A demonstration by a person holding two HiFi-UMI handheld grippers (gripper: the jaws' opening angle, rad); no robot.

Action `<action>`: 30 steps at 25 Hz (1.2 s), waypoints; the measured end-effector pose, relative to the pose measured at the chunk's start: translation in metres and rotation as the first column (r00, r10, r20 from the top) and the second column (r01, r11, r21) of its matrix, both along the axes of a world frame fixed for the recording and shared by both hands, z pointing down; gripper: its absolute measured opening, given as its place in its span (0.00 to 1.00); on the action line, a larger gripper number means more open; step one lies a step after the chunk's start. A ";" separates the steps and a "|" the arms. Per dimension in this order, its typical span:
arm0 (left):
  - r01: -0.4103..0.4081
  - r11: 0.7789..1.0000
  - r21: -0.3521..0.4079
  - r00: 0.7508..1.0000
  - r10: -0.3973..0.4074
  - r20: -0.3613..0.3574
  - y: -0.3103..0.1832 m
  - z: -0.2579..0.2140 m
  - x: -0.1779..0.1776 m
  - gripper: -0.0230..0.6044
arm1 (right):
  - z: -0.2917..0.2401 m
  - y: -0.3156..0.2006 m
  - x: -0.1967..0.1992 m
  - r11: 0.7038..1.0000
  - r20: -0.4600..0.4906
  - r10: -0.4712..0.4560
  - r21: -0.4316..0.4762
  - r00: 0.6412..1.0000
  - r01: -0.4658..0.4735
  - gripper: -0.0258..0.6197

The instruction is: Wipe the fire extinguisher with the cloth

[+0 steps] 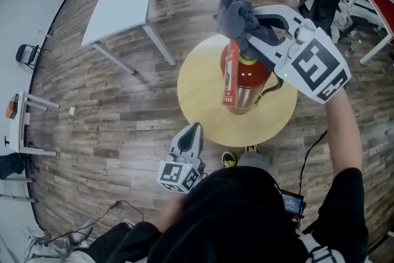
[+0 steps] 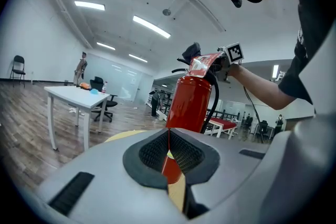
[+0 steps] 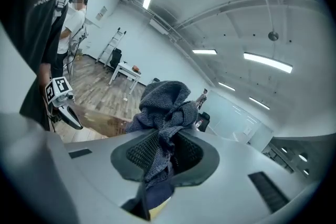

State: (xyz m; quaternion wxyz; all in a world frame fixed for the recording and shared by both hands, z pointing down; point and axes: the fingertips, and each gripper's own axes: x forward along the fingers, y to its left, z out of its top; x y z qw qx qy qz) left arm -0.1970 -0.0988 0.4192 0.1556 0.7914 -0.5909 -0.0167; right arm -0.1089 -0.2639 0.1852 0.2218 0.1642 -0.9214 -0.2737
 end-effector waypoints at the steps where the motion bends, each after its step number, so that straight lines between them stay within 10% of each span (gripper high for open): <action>1: -0.001 1.000 -0.001 1.000 0.001 -0.001 0.000 0.000 0.001 0.08 | 0.003 -0.001 0.000 1.000 -0.013 -0.012 -0.009 1.000 0.011 0.18; 10: -0.018 1.000 -0.010 1.000 0.018 0.002 -0.011 0.009 0.019 0.07 | 0.038 0.026 0.069 0.991 0.177 0.039 -0.134 0.984 -0.016 0.18; 15: -0.014 1.000 -0.026 1.000 0.015 0.011 -0.022 0.008 0.027 0.07 | 0.083 -0.012 0.107 0.969 0.103 0.189 -0.178 0.977 -0.169 0.18; 24: -0.038 0.998 -0.044 0.999 0.039 0.027 -0.050 -0.004 0.073 0.08 | 0.073 -0.035 0.063 0.975 0.071 -0.129 -0.172 0.989 0.140 0.18; 30: -0.062 0.997 -0.046 0.997 0.063 0.038 -0.057 -0.006 0.098 0.07 | 0.068 -0.036 0.060 0.974 -0.093 -0.118 0.185 0.989 0.134 0.18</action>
